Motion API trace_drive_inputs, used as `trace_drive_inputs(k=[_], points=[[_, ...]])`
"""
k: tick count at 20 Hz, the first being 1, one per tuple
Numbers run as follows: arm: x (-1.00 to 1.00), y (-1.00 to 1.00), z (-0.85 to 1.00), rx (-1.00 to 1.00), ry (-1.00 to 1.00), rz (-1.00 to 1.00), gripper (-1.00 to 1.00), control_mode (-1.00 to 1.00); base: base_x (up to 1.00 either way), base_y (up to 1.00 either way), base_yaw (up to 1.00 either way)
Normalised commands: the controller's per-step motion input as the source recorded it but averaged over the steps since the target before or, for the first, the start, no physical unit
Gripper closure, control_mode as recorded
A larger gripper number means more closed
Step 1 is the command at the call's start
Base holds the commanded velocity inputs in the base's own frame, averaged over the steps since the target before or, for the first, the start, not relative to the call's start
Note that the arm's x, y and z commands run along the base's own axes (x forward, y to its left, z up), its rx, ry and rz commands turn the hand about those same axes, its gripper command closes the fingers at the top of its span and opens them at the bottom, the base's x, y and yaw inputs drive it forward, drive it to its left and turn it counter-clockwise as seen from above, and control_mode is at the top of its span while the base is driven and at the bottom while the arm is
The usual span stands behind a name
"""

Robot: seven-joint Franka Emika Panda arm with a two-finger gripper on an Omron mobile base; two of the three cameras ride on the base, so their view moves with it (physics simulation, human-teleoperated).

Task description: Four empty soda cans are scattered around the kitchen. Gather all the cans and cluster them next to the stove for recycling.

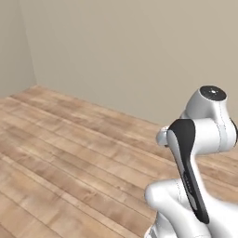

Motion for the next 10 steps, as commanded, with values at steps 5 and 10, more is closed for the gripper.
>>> trace_drive_inputs(k=[5,10], points=[[0.00,0.00,0.00,0.00,0.00,0.00,-1.00,1.00,1.00,0.06,0.00],[0.00,0.00,0.00,0.00,0.00,0.00,-1.00,1.00,1.00,0.18,0.07]])
